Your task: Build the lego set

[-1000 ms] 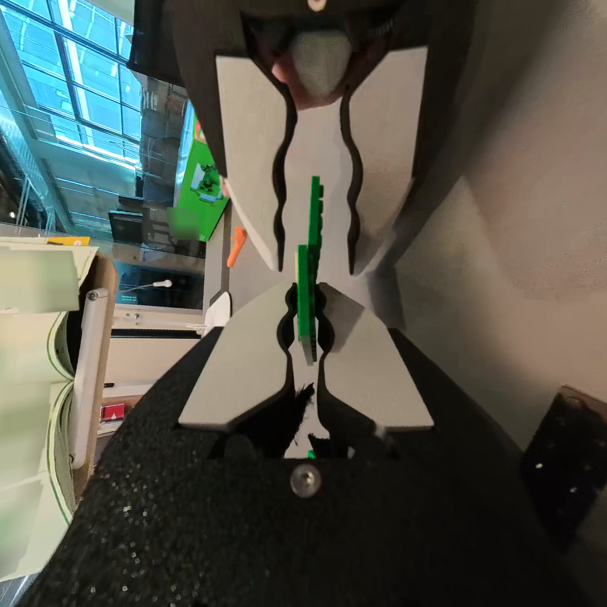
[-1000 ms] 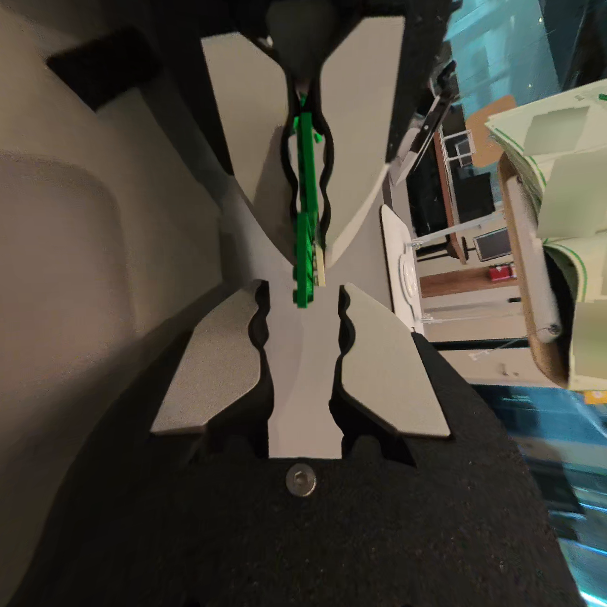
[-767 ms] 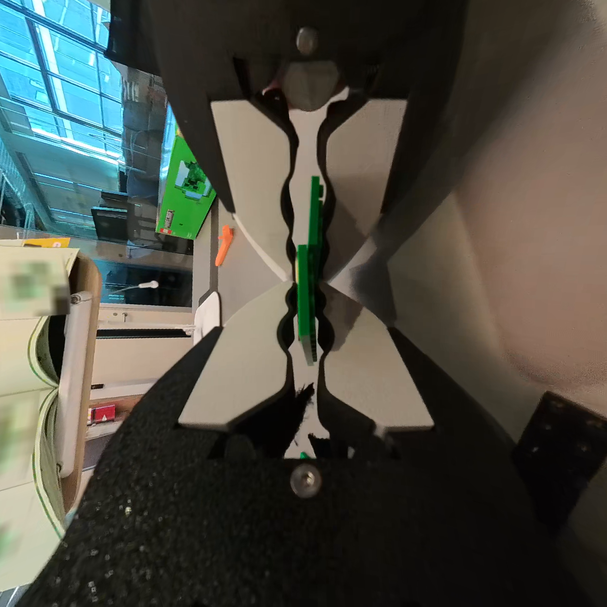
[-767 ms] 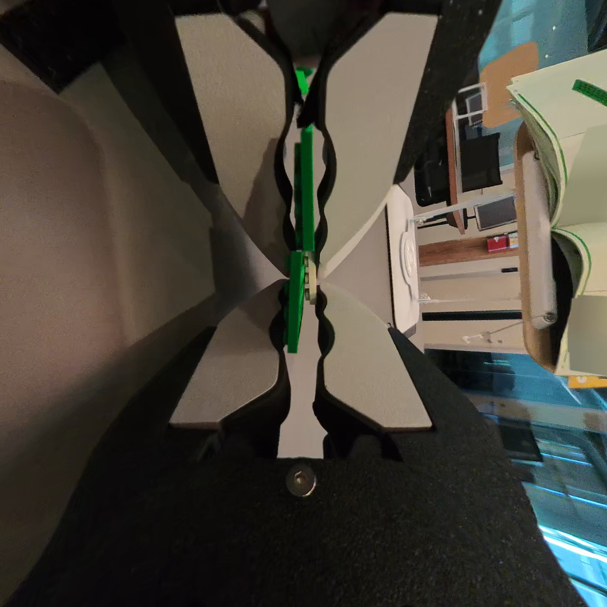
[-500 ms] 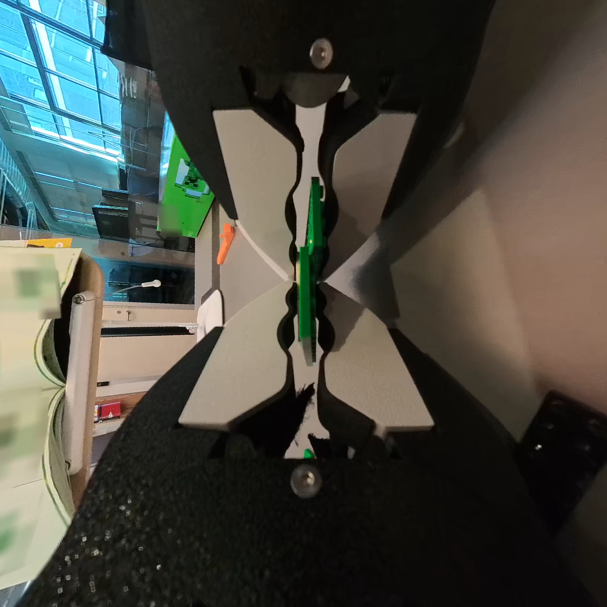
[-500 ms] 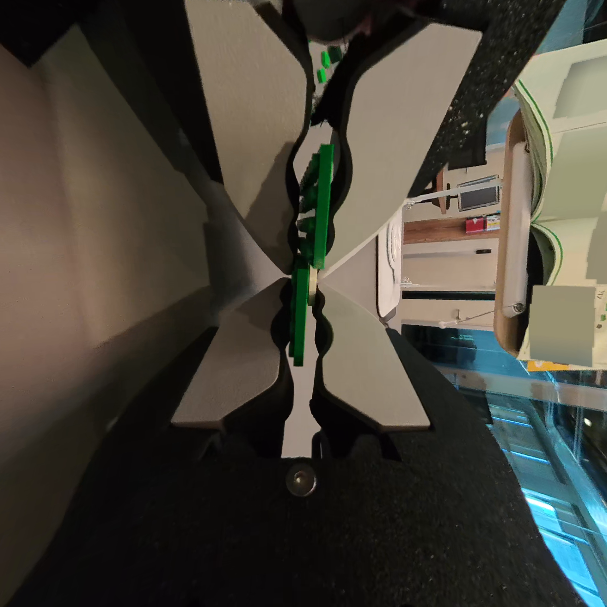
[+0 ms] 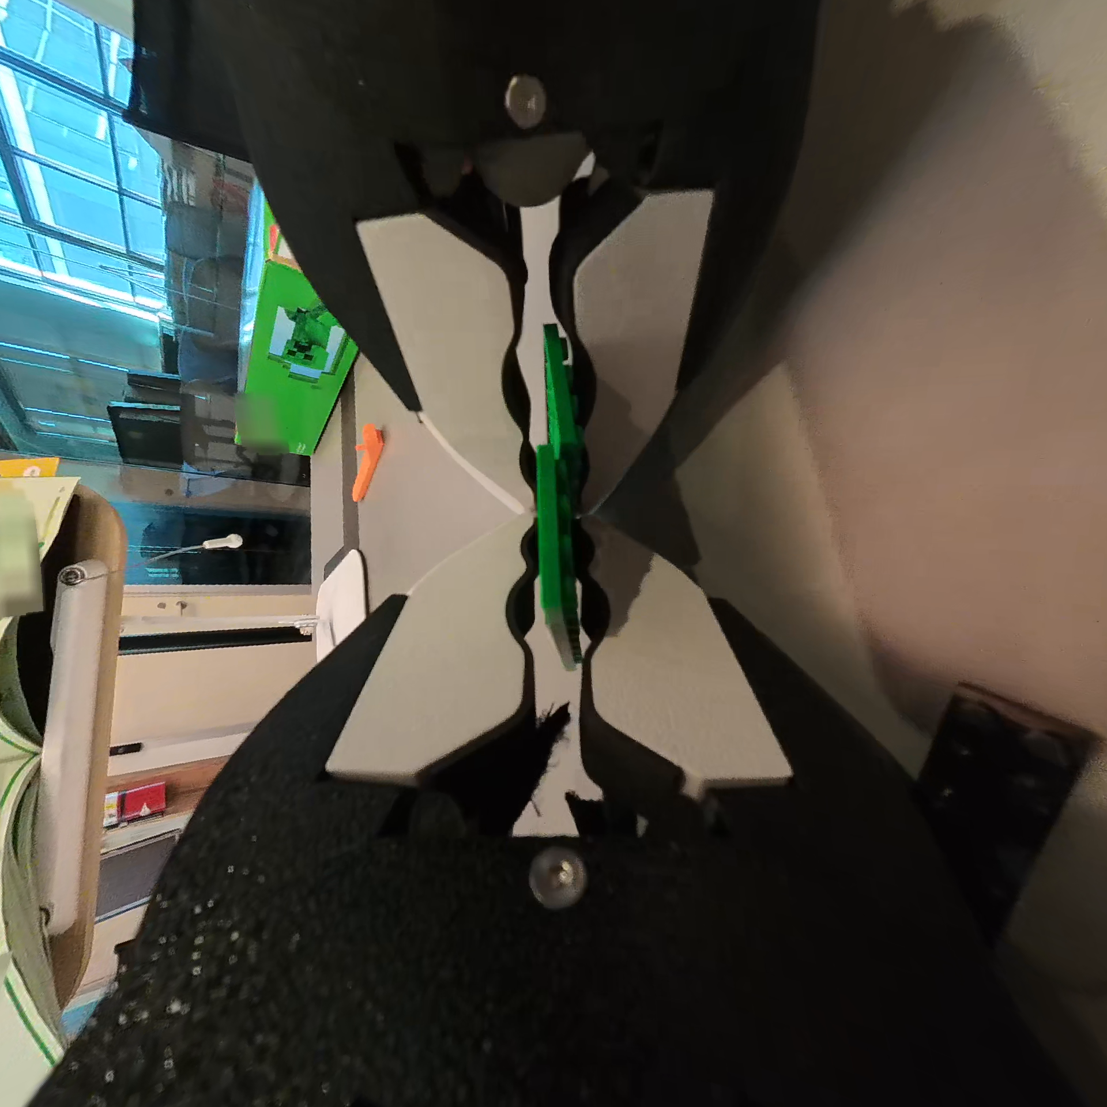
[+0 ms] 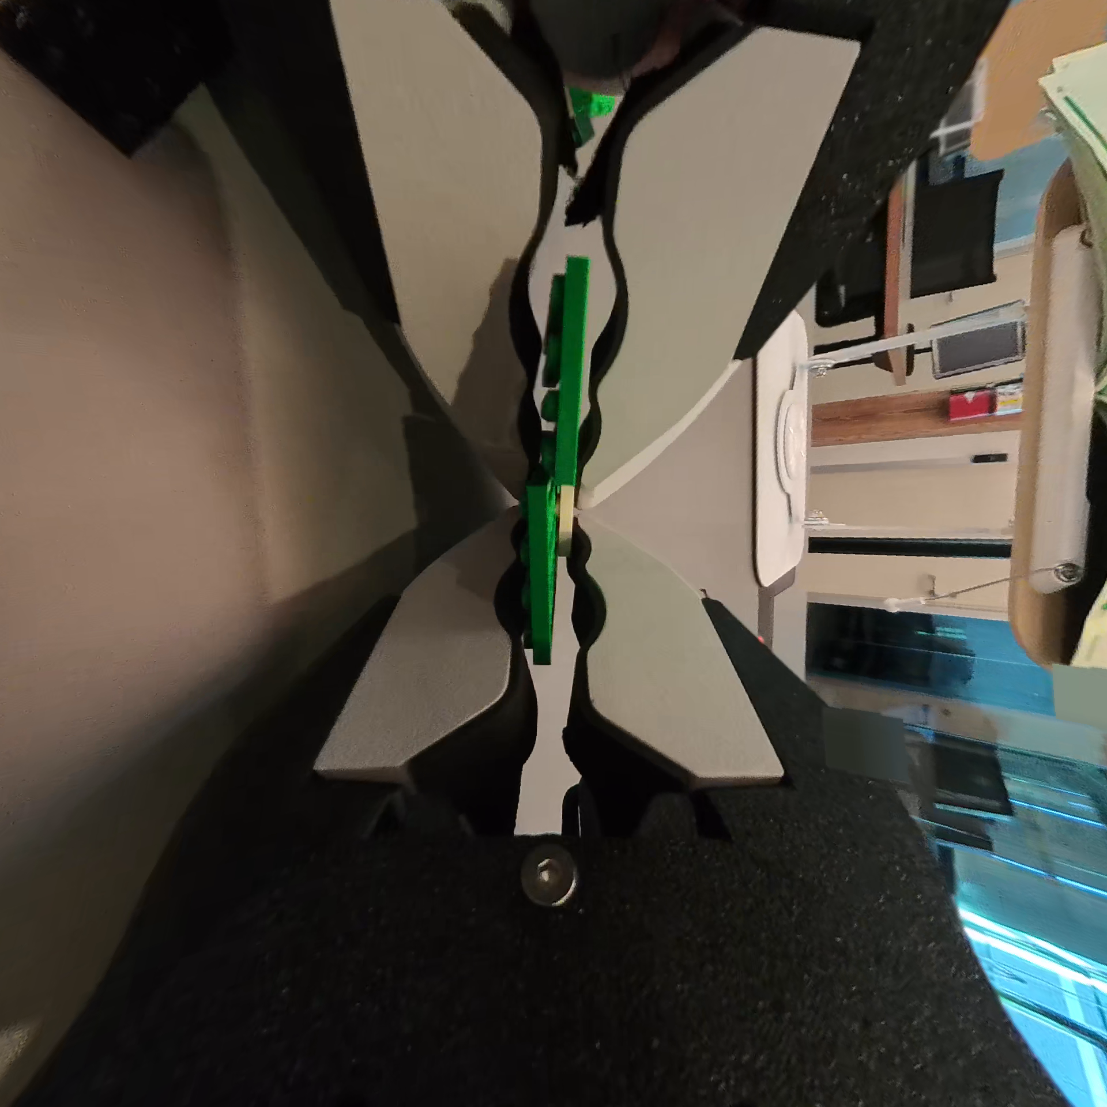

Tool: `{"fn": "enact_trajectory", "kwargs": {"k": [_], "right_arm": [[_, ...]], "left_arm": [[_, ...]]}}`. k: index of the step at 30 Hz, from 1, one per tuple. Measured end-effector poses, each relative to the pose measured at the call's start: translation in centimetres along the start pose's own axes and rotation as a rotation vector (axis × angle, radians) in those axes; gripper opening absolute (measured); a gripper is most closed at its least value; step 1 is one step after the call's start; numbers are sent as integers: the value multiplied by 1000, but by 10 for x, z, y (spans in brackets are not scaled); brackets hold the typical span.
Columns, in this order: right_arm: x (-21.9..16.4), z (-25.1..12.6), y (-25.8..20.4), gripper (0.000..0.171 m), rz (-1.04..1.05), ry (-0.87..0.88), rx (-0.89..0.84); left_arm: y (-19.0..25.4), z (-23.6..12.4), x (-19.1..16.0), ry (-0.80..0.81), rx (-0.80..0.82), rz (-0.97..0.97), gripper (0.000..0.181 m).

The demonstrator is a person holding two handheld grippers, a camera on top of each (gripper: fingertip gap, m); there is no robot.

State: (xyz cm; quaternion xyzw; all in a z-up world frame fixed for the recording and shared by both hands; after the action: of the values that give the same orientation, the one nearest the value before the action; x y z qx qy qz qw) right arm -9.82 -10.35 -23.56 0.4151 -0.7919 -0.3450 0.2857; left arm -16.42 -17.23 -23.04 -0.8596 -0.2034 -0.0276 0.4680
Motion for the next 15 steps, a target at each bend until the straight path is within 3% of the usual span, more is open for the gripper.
{"fn": "enact_trajectory", "kwargs": {"k": [10, 15], "right_arm": [[-4, -1, 4, 8, 131, 39, 167], [-3, -1, 3, 9, 145, 76, 174]], "left_arm": [[4, 0, 2, -3, 46, 40, 10], [0, -2, 1, 9, -52, -50, 9]]}}
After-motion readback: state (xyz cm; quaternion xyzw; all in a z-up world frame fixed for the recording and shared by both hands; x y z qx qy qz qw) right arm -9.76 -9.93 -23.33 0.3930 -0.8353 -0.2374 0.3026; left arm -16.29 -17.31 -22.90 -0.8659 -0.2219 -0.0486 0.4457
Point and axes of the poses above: each gripper's, where its closed fingertips meet, z out along the fingers, x out of its top, y = z × x across the jaws, the point moved 8 cm from there along -z, back along the fingers, and after that the axes turned 14 degrees about -y, right-handed, at the moved point
